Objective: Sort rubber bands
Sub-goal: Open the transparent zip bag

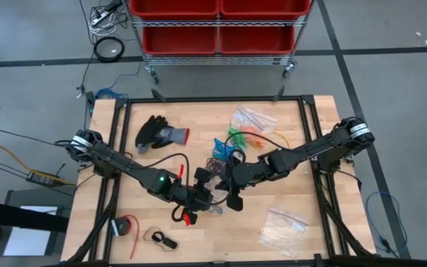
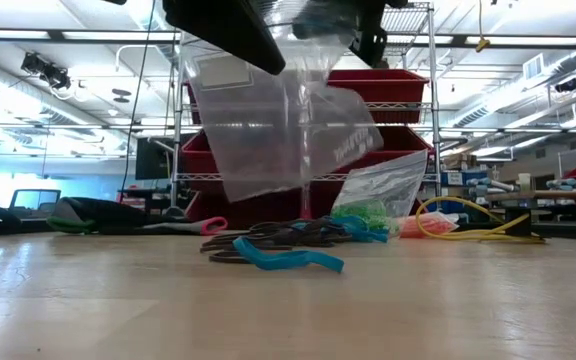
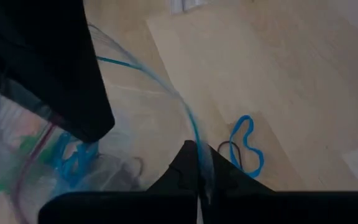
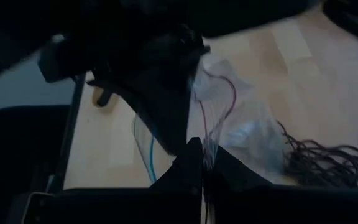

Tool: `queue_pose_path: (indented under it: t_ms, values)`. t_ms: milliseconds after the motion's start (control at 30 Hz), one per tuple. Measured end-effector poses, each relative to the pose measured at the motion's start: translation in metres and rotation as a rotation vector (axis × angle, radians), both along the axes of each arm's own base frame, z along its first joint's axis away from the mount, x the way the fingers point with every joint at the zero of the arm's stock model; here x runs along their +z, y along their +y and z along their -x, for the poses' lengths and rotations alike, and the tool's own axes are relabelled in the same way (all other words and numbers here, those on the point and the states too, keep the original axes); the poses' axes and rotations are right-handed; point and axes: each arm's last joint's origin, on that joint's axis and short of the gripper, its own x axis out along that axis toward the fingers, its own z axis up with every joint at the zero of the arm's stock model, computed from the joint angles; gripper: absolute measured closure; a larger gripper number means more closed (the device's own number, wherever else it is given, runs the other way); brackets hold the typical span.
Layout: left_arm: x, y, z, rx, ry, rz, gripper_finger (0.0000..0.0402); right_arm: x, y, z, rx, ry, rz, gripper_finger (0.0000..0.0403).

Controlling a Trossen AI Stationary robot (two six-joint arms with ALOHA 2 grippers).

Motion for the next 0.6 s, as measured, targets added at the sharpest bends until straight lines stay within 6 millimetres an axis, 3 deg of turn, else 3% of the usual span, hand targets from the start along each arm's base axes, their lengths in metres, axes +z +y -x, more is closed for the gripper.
queue_pose_path:
  t_ms: [300,600]
  values:
    - [0.000,0.000,0.000,0.019,0.002,0.018,0.0400,-0.002,-0.009,0.000,-0.130,0.032,-0.032,0.0403]
    - [-0.001,0.000,0.000,0.031,0.004,0.035,0.0401,-0.002,-0.007,0.000,-0.086,0.043,-0.075,0.0403]
